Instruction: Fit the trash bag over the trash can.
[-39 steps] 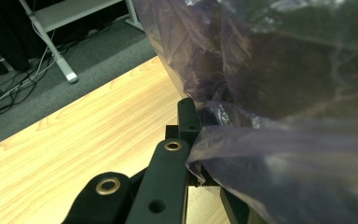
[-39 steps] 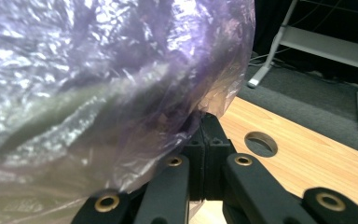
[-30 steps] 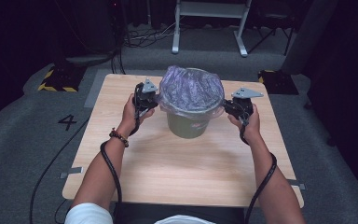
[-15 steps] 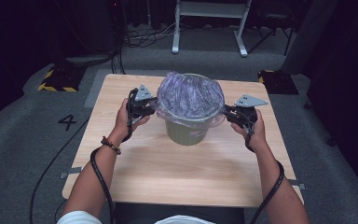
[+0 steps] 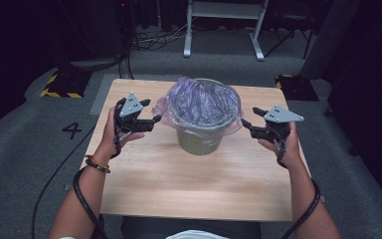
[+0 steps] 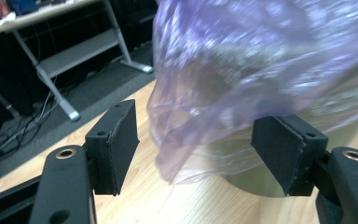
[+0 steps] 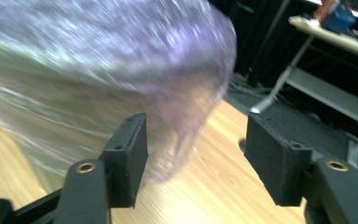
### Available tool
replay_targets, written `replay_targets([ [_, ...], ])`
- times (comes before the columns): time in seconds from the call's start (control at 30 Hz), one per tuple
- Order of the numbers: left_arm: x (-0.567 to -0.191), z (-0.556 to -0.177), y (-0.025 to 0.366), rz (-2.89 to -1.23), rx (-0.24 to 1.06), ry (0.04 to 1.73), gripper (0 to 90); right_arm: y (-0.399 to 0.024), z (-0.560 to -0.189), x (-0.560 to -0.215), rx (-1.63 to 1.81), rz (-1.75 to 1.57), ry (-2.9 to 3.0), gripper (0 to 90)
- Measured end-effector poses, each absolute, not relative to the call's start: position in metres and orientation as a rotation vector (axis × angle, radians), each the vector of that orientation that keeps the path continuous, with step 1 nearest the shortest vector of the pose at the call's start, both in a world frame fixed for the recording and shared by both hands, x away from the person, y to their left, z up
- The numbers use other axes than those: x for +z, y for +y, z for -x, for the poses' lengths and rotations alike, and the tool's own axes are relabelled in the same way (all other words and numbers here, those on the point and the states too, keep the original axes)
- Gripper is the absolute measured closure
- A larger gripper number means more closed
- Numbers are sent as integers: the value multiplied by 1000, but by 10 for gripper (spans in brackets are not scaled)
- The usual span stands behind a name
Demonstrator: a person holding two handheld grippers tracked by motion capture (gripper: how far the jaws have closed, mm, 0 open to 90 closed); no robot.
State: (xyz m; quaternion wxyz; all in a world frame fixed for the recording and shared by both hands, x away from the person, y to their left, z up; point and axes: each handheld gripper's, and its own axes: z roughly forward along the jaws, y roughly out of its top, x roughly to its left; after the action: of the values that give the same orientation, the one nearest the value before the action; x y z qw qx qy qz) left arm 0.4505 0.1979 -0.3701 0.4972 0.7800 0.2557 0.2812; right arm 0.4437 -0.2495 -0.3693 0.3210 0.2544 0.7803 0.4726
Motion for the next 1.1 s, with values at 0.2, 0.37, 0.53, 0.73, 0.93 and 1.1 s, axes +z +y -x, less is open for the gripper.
replay_targets([
  [0.2, -353, -439, 187, -1867, 694, 545, 309, -236, -436, -357, 1298, -572, 2061, 347],
  [0.37, -343, -440, 176, -1867, 744, 527, 404, -228, -440, -351, 1317, -541, 2073, 459],
  [0.53, -334, -448, 174, -1823, 779, 556, 592, -227, -445, -345, 1321, -549, 2062, 743],
  [0.73, -321, -462, 169, -1830, 801, 558, 795, -228, -454, -334, 1335, -597, 2019, 852],
  [0.93, -314, -484, 162, -1859, 806, 607, 842, -232, -477, -325, 1375, -730, 1971, 867],
  [1.1, -319, -505, 163, -1857, 771, 683, 830, -236, -500, -329, 1382, -853, 1956, 869],
])
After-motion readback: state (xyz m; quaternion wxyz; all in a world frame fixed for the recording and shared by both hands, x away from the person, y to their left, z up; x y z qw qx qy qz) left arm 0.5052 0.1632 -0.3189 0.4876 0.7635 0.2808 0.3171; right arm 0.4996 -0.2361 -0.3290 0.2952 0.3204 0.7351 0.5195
